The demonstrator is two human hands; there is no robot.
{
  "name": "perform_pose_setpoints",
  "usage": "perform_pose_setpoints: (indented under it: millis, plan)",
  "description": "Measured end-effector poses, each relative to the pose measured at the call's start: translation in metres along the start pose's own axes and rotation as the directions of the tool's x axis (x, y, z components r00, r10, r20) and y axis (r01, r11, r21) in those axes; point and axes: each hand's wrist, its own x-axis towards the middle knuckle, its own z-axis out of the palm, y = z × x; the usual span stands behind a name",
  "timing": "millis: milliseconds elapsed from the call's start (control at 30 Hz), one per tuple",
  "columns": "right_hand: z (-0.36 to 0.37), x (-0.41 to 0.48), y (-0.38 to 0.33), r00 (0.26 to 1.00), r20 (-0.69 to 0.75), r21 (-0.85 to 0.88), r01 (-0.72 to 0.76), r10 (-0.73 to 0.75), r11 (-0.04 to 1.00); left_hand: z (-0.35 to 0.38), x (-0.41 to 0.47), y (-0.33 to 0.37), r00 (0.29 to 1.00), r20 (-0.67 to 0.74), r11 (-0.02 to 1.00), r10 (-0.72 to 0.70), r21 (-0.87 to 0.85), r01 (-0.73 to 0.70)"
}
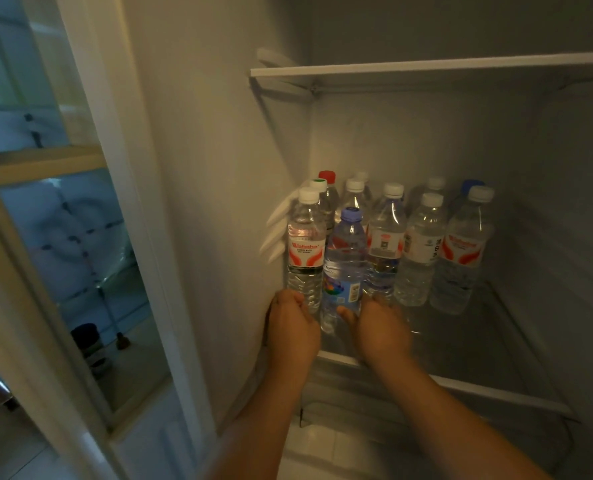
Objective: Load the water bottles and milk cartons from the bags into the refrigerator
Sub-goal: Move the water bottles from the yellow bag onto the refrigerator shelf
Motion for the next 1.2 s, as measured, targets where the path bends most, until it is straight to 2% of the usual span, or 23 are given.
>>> perform_pose_setpoints:
  millis: [67, 167, 233, 300, 333, 400, 467, 533, 600, 733, 833, 967, 1067, 1200]
  plan:
    - [-0.001, -0.001, 0.001, 1.0, -0.002, 0.001, 0.011, -0.011, 1.0, 0.0, -0.001, 0.001, 1.0, -0.029, 1.0, 0.001, -0.016, -0.002]
    - [-0.005, -0.005, 0.003, 1.0, 0.02, 0.124, 0.013, -0.015, 0.992, 0.0, -0.005, 0.001, 0.997, -0.07, 0.997, 0.041, -0.067, -0.045]
    - [-0.011, -0.015, 0.002, 0.999, 0.036, 0.294, 0.013, -0.025, 0.956, -0.002, -0.01, -0.001, 0.988, -0.1, 0.989, 0.119, -0.074, -0.127]
    - [-0.014, -0.03, 0.003, 0.996, -0.037, 0.396, 0.085, -0.077, 0.914, -0.002, -0.016, -0.007, 0.959, -0.118, 0.965, 0.259, -0.02, -0.263]
    - [-0.017, -0.04, 0.004, 0.988, -0.107, 0.361, 0.142, -0.11, 0.922, -0.003, -0.021, -0.011, 0.939, -0.102, 0.945, 0.328, 0.033, -0.327]
    - [-0.019, -0.056, 0.008, 0.96, -0.226, 0.184, 0.211, -0.167, 0.96, -0.004, -0.028, -0.021, 0.906, -0.055, 0.899, 0.419, 0.165, -0.406]
    - [-0.019, -0.08, 0.015, 0.944, -0.273, -0.011, 0.188, -0.183, 0.982, -0.009, -0.042, -0.032, 0.882, -0.005, 0.839, 0.471, 0.312, -0.447]
    - [-0.013, -0.108, 0.021, 0.946, -0.276, -0.123, 0.14, -0.17, 0.982, -0.014, -0.063, -0.049, 0.863, 0.067, 0.787, 0.5, 0.38, -0.486]
    - [-0.004, -0.132, 0.025, 0.965, -0.227, -0.161, 0.092, -0.128, 0.983, -0.021, -0.083, -0.065, 0.873, 0.18, 0.772, 0.453, 0.411, -0.485]
    - [-0.006, -0.166, 0.027, 0.995, -0.073, -0.218, 0.054, -0.072, 0.975, -0.042, -0.117, -0.075, 0.888, 0.381, 0.787, 0.257, 0.451, -0.422]
    - [-0.014, -0.198, 0.026, 0.999, 0.053, -0.192, 0.012, -0.001, 0.981, -0.065, -0.144, -0.072, 0.859, 0.504, 0.816, 0.091, 0.457, -0.355]
    - [-0.021, -0.262, 0.028, 0.977, 0.204, -0.119, -0.039, 0.063, 0.992, -0.107, -0.205, -0.075, 0.859, 0.509, 0.865, 0.058, 0.404, -0.298]
    - [-0.021, -0.325, 0.03, 0.978, 0.2, -0.102, -0.032, 0.052, 0.994, -0.144, -0.259, -0.085, 0.853, 0.521, 0.854, 0.02, 0.434, -0.286]
    - [-0.019, -0.405, 0.029, 0.984, 0.178, -0.105, 0.047, -0.028, 0.993, -0.188, -0.321, -0.107, 0.836, 0.549, 0.856, 0.02, 0.423, -0.298]
